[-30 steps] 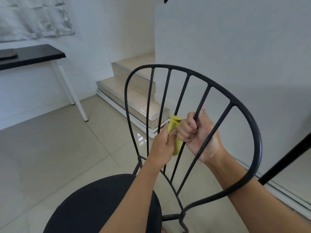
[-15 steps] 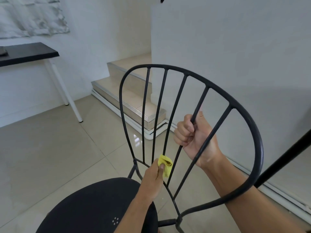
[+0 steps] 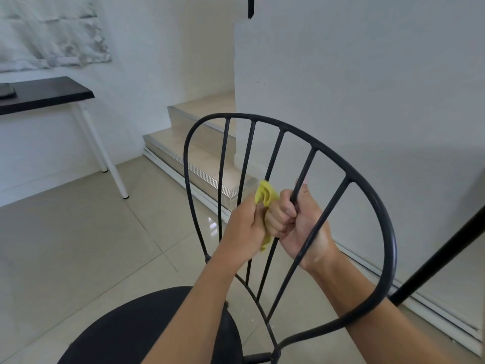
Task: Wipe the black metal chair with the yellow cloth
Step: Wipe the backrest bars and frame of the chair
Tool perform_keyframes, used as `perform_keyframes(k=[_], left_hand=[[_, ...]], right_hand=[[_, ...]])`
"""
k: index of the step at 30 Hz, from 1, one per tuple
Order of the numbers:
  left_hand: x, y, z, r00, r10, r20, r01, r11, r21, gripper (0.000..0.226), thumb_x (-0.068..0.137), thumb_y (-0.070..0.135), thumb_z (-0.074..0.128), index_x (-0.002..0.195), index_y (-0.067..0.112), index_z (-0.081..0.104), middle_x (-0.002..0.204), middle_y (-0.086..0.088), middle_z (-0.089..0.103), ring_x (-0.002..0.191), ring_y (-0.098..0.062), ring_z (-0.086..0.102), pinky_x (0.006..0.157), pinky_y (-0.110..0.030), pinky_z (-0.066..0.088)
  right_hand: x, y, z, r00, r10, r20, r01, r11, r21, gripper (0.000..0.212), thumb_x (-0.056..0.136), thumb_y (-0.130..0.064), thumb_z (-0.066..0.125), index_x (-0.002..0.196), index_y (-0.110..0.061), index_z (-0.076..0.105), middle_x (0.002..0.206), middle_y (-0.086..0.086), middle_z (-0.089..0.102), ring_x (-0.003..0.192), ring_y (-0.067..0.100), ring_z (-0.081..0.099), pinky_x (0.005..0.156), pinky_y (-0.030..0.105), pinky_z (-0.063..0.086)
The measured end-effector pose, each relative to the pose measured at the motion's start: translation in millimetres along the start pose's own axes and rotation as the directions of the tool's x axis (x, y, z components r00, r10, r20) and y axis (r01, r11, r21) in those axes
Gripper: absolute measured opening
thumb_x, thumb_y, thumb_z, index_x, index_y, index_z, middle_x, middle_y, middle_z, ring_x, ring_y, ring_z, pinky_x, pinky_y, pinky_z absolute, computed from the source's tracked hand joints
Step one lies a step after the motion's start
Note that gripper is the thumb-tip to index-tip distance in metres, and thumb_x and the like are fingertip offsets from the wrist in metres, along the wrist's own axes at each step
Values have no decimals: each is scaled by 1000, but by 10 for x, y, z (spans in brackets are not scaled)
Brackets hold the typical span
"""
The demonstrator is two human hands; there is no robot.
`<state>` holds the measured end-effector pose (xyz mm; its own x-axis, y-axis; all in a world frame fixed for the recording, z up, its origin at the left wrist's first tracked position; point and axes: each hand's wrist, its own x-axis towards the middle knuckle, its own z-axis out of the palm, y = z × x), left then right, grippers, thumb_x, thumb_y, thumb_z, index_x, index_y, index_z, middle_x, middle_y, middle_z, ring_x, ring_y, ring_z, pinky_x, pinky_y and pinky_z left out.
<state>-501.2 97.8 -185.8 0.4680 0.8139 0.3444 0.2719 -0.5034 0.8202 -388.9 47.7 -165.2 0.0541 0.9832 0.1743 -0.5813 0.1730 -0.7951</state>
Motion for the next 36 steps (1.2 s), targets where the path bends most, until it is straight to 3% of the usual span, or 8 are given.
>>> perform_keyframes(k=[7,13,16,19,22,27,33,36], left_hand=[[534,738,-290,997,80,0,-80,996,37,32,104,27,36,74,16,41,61,6,38,53,-9,36,55,-28,31],[323,382,-156,992,107,-59,-107,994,10,25,105,29,33,92,14,50,68,0,52,59,-12,49,58,-28,41],[-125,-202,113,999,27,-39,-25,999,35,24,104,30,33,103,15,51,72,-6,58,60,-13,55,55,-27,44],[-555,-713,421,993,-112,-34,115,988,103,25,99,40,28,96,22,45,64,6,49,51,-5,49,48,-20,38],[-795,-1001,571,963,-266,38,255,949,186,16,102,36,31,100,27,44,71,8,54,55,-3,52,52,-21,44],[-849,-1000,453,948,-304,92,279,936,214,16,103,33,33,105,25,47,77,6,58,64,-4,54,61,-13,43],[-922,-801,213,967,-221,-129,235,967,99,20,103,33,31,91,34,47,61,6,48,47,-4,38,47,-20,35],[-895,-621,74,951,-219,-217,236,970,52,29,101,40,28,93,24,51,63,3,49,49,-3,41,47,-17,35]], right_hand=[[-21,-26,33,999,27,-28,-28,1000,-12,67,104,-54,14,50,-19,33,48,-3,19,46,14,10,45,29,12],[-22,-41,48,999,24,-45,-25,999,-42,68,105,-52,12,50,-18,32,47,-2,21,43,13,14,43,28,14],[-3,-14,9,1000,3,-1,-3,1000,2,68,104,-53,13,50,-19,35,47,-5,24,41,10,19,41,25,17],[25,4,-23,1000,11,16,-11,1000,-3,69,104,-55,12,49,-20,37,46,-8,27,41,8,21,41,23,19],[11,-9,-29,999,11,45,-11,1000,3,69,104,-54,10,51,-20,38,47,-8,29,41,8,23,41,23,21],[-5,-13,-7,1000,1,17,-1,999,-35,70,105,-52,12,51,-18,40,47,-7,30,42,9,25,42,23,24],[-286,-3,-83,988,-115,-107,93,976,-196,47,105,-45,33,88,-11,61,82,8,53,76,21,50,75,36,42],[-448,-30,-87,976,-165,-139,145,978,-148,33,99,-43,45,89,-16,61,89,5,54,81,18,52,81,37,42]])
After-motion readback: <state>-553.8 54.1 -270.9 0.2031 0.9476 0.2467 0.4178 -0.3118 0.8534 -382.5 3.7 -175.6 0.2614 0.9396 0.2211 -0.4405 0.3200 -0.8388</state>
